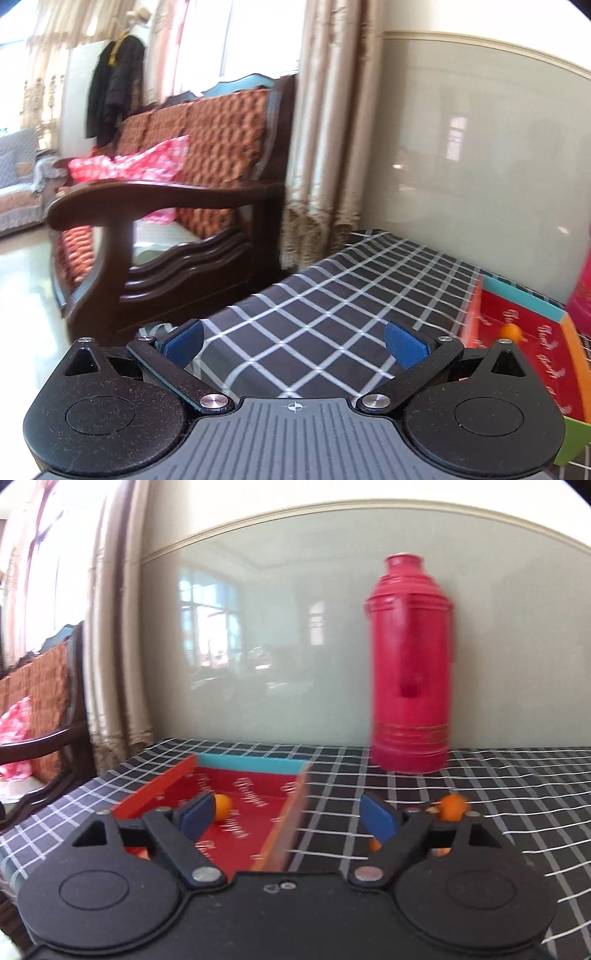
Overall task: Organize fruits
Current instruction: 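Carry the orange into the red box and open the right tool, then grasp the small orange with the left tool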
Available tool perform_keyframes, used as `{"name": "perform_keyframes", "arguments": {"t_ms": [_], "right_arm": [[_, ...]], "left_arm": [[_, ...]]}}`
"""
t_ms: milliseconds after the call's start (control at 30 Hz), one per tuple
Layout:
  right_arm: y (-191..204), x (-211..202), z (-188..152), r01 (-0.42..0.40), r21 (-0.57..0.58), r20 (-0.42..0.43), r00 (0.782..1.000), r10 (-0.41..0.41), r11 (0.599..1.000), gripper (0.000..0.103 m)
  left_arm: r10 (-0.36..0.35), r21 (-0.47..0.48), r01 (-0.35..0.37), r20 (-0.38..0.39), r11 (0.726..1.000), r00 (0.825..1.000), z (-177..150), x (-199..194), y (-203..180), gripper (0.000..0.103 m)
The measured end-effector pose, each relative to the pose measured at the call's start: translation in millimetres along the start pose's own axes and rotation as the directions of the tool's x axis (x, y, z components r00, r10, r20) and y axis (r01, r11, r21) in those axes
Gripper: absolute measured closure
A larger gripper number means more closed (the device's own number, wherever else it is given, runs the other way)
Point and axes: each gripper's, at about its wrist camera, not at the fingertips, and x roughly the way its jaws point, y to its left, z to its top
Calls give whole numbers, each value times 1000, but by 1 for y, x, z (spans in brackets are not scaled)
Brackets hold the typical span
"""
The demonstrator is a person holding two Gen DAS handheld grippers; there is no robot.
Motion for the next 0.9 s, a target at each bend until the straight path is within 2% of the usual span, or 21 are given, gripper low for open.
{"name": "perform_keyframes", "arguments": {"t_ms": [133,233,367,433,500,567,633,733,867,900], "right_arm": [[-37,-6,0,147,24,7,989,-148,989,12],[-68,-10,-1,285,55,-6,959,-285,957,8],[-108,-18,-8,466,92,-25,885,-465,880,7],[-124,-21,-11,551,95,-37,834,-550,829,6],[-139,-27,-14,611,93,-41,791,-610,786,6],[-150,-35,-17,644,100,-32,764,-644,759,6],[-160,-39,-18,646,107,-34,762,-647,756,6],[-166,-46,-22,666,93,-27,745,-667,740,6],[-174,-50,-23,667,93,-37,744,-667,739,6],[-176,-51,-24,665,97,-43,746,-665,740,6]], "left_arm": [[-106,67,105,20,992,994,-5,-14,-42,0],[-196,124,191,30,974,980,-9,-24,-78,0],[-318,194,306,32,932,948,-17,-37,-123,0],[-384,222,369,28,903,923,-21,-43,-144,0],[-443,254,428,5,868,896,-26,-49,-168,0],[-485,287,471,-25,834,874,-32,-53,-191,0],[-510,323,498,-51,805,859,-37,-57,-214,0],[-533,338,532,-98,776,840,-43,-57,-246,0],[-546,347,555,-134,756,827,-48,-51,-281,0],[-543,357,552,-135,754,829,-50,-49,-289,0]]}}
